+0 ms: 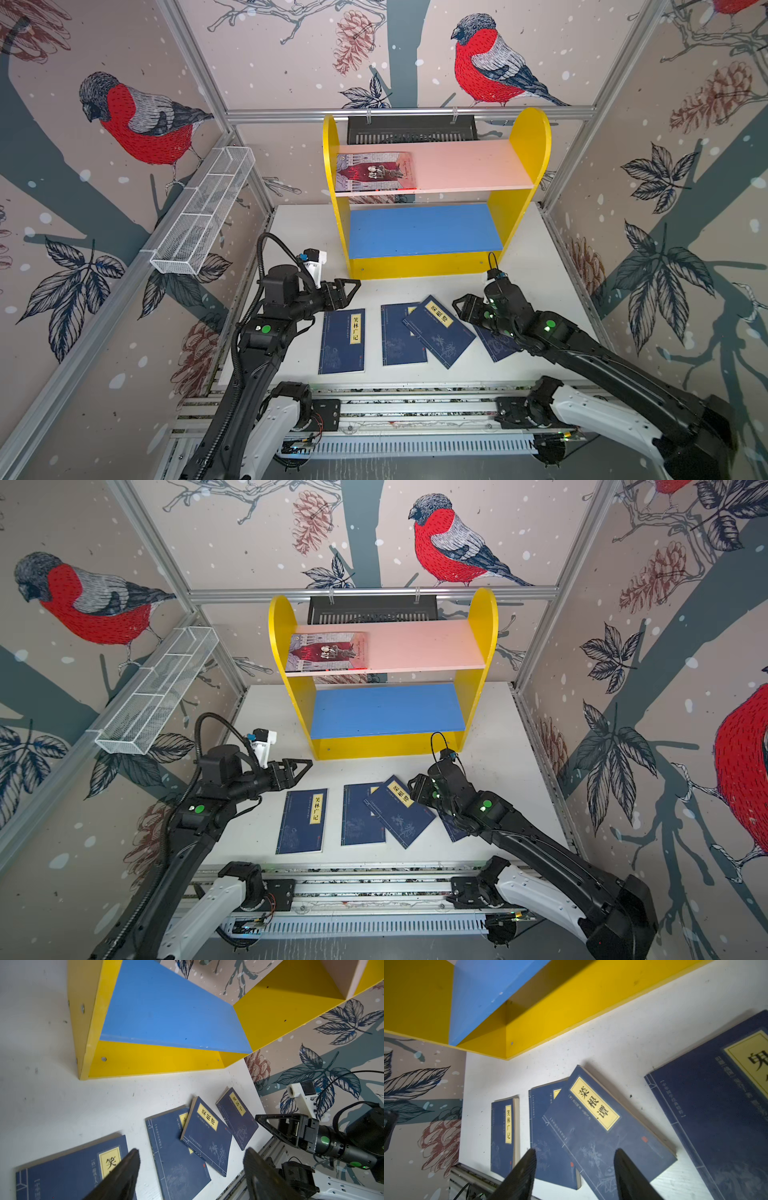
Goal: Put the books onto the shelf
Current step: 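Lower both grippers from the shelf down toward the blue books on the table, then push the blue books together with both grippers toward each other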
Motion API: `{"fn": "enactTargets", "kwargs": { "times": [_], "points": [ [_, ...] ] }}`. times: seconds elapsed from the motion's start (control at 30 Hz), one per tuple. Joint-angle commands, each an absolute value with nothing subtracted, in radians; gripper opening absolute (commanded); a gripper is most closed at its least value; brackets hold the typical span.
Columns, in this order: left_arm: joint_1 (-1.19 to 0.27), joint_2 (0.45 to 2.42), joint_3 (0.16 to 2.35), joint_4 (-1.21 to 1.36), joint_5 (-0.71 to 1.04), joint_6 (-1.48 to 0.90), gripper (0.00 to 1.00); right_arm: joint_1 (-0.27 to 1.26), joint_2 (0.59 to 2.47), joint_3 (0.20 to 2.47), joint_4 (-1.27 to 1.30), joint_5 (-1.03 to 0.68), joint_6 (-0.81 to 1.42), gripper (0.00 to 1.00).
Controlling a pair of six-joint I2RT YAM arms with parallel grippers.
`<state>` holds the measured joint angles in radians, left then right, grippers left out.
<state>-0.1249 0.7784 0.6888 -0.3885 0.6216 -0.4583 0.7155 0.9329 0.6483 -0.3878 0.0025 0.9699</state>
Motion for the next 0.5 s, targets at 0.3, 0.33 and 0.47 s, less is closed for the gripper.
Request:
{"fn": "enactTargets", "kwargs": {
  "times": [0.3, 0.33, 0.47],
  "points": [
    [-0.124, 0.821, 0.471, -0.156, 0.730, -0.630, 0.80, 0.490, 1.197, 0.603, -0.190, -0.252, 0.793, 0.61],
    [-0.124, 0.829, 0.463, -0.143, 0.737, -0.630, 0.80, 0.489, 1.218, 0.611, -0.184, -0.254, 0.783, 0.61],
    [-0.127, 0.874, 0.466, -0.141, 0.731, -0.586, 0.80, 0.482, 1.299, 0.663, -0.175, -0.248, 0.732, 0.61]
  ]
}}
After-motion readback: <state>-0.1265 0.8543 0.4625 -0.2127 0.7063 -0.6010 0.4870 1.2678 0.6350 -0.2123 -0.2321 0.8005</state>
